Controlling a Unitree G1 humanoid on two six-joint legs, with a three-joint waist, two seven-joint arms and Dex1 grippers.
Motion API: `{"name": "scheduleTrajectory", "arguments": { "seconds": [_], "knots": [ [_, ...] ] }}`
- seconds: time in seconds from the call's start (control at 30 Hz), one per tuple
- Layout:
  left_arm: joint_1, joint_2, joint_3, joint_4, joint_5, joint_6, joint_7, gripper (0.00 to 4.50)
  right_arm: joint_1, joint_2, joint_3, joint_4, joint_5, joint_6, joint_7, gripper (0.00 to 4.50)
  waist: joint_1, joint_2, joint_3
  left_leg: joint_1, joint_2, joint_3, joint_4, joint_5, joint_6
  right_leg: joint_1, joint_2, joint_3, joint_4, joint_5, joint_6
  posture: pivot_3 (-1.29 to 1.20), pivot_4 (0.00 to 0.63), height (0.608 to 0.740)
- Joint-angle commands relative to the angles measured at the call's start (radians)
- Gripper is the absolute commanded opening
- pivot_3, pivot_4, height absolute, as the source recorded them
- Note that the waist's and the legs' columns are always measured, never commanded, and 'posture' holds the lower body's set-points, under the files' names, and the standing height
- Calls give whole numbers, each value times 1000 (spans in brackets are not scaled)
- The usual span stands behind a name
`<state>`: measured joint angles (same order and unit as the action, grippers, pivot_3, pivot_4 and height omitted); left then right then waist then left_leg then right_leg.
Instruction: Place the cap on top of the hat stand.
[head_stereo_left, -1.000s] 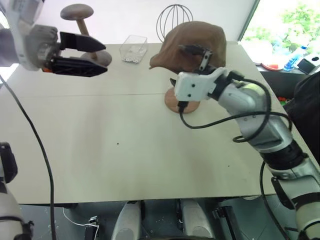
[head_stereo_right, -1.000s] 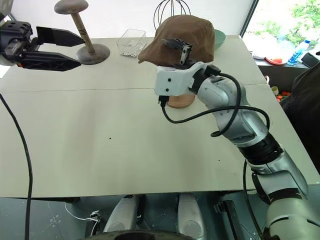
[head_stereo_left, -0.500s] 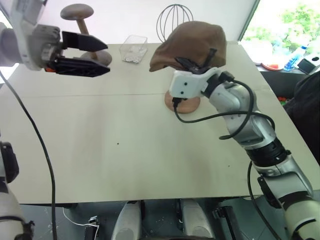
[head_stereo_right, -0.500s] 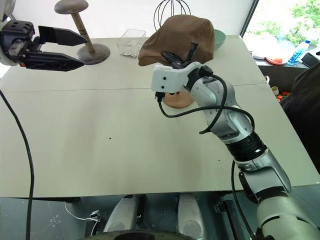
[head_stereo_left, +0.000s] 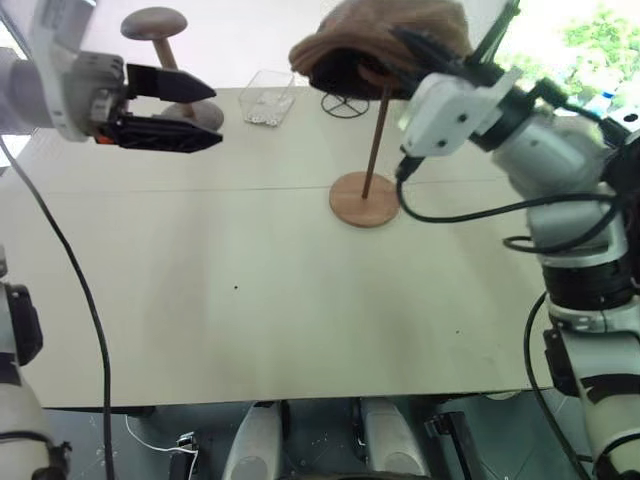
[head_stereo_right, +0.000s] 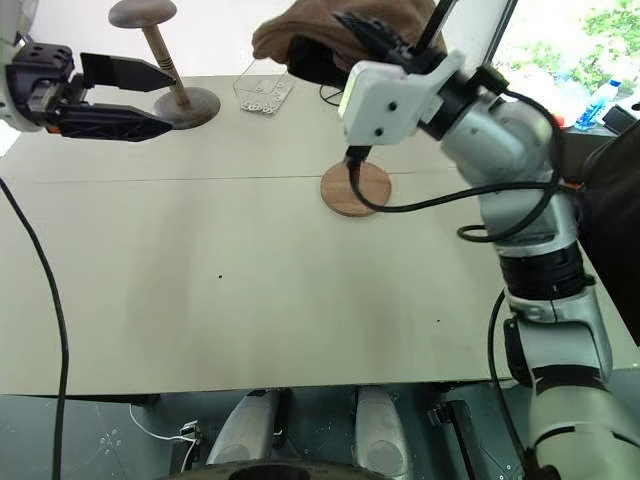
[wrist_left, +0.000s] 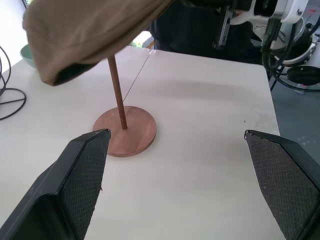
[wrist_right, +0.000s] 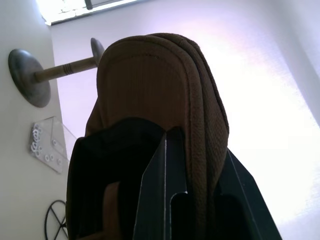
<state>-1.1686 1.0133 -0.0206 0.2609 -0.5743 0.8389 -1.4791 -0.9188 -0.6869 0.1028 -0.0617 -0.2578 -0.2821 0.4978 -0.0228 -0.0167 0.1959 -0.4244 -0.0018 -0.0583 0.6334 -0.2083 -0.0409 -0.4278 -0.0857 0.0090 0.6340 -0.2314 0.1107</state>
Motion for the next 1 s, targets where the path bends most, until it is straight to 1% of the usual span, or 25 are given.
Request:
{"name": "scheduleTrajectory", "arguments": {
  "seconds": [0.03, 0.17, 0.27, 0.37, 0.43, 0.5, 0.67, 0.77, 0.9, 1.0],
  "knots": [
    [-56, 2, 18, 12, 20, -26, 1, 4500, -37, -23, -52, 125, 77, -199, 1, 86, -1, 0, 0, 0, 0, 0, 0, 0, 0, 0, 0, 0, 0, 0, 0, 0, 150, 740],
    [-75, -4, 15, 21, 30, -25, -3, 4500, -30, -12, -76, 311, 127, -362, -21, 86, -5, 0, 0, 0, 0, 0, 0, 0, 0, 0, 0, 0, 0, 0, 0, 0, 150, 740],
    [-82, -3, 14, 30, 38, -29, -9, 4500, -27, -21, -75, 422, 88, -461, -54, 86, -13, 0, 0, 0, 0, 0, -1, 0, 0, 0, 0, 0, 0, 0, 0, 0, 150, 740],
    [-98, -2, 13, 37, 45, -22, -10, 4500, -1, -36, -100, 523, 70, -607, -112, 86, -22, 0, 0, 0, 0, 0, -1, 0, 0, 0, 0, 0, 0, 0, 0, 0, 150, 740],
    [-106, 0, 13, 42, 50, -20, -10, 4500, 17, -57, -102, 570, 9, -720, -161, 86, -22, 0, 0, 0, 0, 0, -1, 0, 0, 0, 0, 0, 0, 0, 0, 0, 150, 740],
    [-113, 1, 13, 47, 53, -18, -10, 4500, 24, -63, -94, 601, -31, -784, -194, 86, -22, 0, 0, 0, 0, 0, -2, 0, 0, 0, 0, 0, 0, 0, 0, 0, 150, 740],
    [-127, -9, 11, 54, 60, -15, -5, 4500, 4, -40, -64, 658, -71, -834, -232, 86, -24, 0, 0, 1, 0, 0, -2, 0, 0, 0, 0, 1, 0, 0, 0, 0, 150, 740],
    [-129, -16, 14, 56, 65, -18, 0, 4500, -25, -4, -46, 678, -83, -827, -251, 86, -24, 0, 0, 2, 0, 0, -2, 0, 0, 0, 1, 2, 1, 0, 0, 0, 150, 740],
    [-134, -22, 17, 59, 72, -23, 7, 4500, -39, 40, -20, 662, -60, -821, -243, 86, -24, 0, 0, 2, 0, 0, -2, 0, 0, 0, 1, 2, 1, 0, 0, 0, 150, 740],
    [-138, -25, 20, 60, 74, -22, 12, 4500, -31, 51, -5, 646, -37, -823, -227, 86, -22, 0, 0, 2, 0, 0, -2, 0, -1, 0, 1, 2, 1, 0, 0, 0, 150, 740]
  ]
}}
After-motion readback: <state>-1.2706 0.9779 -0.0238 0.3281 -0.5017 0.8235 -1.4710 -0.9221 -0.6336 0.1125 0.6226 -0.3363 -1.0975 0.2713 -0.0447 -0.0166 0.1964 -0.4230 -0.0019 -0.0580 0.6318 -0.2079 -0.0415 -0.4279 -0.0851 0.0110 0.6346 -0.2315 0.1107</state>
